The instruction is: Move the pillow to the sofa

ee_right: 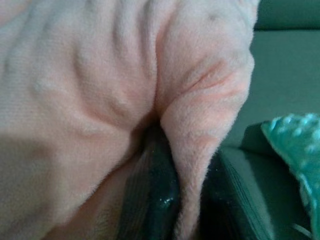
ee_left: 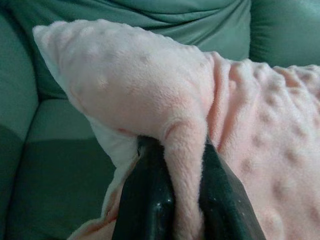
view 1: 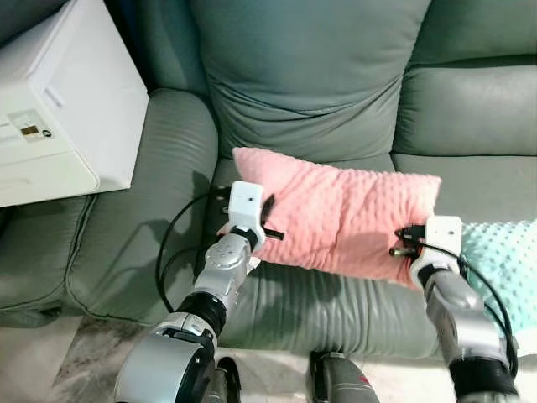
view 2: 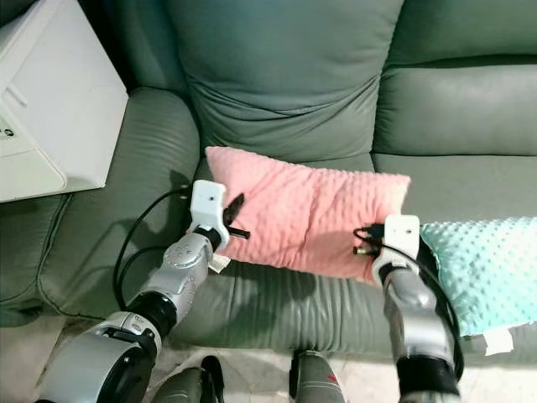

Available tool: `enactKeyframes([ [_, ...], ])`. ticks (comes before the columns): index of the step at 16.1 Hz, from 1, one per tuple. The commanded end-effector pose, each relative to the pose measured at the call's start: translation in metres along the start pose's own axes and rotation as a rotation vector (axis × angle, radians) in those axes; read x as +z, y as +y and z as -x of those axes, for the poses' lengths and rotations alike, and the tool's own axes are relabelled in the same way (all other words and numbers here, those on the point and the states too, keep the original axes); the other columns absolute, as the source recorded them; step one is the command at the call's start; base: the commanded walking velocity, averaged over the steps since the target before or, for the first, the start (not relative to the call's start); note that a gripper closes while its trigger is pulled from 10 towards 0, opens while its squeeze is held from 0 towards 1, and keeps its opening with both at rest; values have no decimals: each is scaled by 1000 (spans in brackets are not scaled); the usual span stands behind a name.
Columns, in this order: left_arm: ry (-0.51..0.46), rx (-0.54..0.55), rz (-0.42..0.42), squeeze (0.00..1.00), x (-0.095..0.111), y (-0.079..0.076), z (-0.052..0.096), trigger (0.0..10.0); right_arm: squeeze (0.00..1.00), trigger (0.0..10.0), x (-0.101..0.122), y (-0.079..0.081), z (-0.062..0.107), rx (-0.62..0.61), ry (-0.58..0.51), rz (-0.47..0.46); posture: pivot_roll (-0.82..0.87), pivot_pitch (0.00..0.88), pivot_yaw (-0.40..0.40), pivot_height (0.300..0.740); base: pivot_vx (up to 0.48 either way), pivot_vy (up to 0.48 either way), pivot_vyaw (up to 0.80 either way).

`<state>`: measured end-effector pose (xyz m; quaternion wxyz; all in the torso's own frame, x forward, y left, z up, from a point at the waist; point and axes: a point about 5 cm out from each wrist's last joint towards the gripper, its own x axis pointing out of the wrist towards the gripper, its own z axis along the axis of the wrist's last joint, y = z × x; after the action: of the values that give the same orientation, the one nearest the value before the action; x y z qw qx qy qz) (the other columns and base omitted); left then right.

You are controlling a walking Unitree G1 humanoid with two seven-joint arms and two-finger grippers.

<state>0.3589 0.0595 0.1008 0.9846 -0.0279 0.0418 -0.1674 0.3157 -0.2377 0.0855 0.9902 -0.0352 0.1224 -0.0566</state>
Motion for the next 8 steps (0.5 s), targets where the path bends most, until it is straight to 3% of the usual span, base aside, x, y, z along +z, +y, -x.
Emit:
enactKeyframes([
  [1,22,36,19,647,-11,6,6,10000,518,10000,-6,-1,1,2,12,6,-117,347,93,740,0,0,0],
  [2,21,42,20,965,-11,7,6,10000,1000,10000,-6,-2,0,-1,7,2,-118,347,90,740,0,0,0],
  [8,41,39,61,1000,-22,4,11,10000,1000,10000,-11,7,2,-9,-13,26,-118,360,91,740,0,0,0],
])
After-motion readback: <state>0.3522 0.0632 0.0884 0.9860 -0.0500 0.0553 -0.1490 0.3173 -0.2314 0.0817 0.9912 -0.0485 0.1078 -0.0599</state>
